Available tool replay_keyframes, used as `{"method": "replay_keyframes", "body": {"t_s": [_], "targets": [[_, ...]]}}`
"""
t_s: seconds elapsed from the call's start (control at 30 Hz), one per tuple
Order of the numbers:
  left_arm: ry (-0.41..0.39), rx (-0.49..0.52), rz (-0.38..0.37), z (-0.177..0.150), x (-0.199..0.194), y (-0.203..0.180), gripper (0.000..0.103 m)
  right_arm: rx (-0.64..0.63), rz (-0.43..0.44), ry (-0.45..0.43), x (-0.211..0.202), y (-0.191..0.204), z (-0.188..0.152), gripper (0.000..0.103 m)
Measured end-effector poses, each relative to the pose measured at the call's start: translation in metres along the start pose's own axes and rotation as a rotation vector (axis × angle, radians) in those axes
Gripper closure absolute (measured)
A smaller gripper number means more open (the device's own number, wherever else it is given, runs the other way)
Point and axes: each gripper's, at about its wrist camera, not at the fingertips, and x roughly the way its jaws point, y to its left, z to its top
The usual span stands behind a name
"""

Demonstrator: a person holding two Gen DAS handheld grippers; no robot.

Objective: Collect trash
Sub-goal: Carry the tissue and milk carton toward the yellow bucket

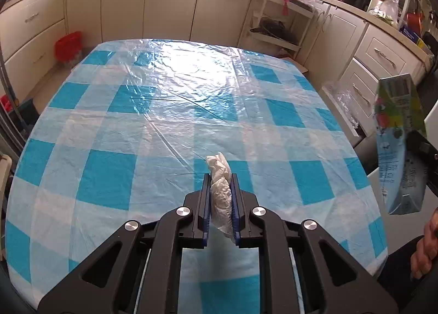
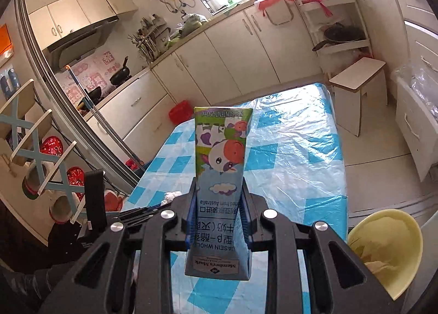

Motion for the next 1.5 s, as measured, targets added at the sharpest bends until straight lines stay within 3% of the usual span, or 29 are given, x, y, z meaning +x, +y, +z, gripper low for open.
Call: {"method": "replay_keyframes", "body": {"t_s": [0.27, 0.67, 0.83, 1.1, 1.5], "targets": [[-0.100, 0.087, 0.007, 0.001, -0.057, -0.053, 0.091, 0.000, -0.017, -0.092, -0.038, -0.007, -0.008, 0.075], [-0.144, 0.145, -0.025, 0.010, -0.063, -0.091, 0.091, 0.034, -0.087, -0.131, -0.043, -0.028, -0.014, 0.075], [-0.135, 0.153, -0.047, 0.009, -0.059, -0.102, 0.091, 0.065, -0.160, -0.156, -0.053, -0.042, -0.017, 0.075], [-0.115, 0.171, -0.094, 0.006, -0.051, -0.126, 0.091, 0.220, -0.367, -0.124, -0.063, -0.092, -0.032, 0.075], [-0.095, 0.205, -0.132, 0.000, -0.044, -0.151, 0.091, 0.339, -0.479, -0.039, -0.059, -0.130, -0.046, 0.075]]}}
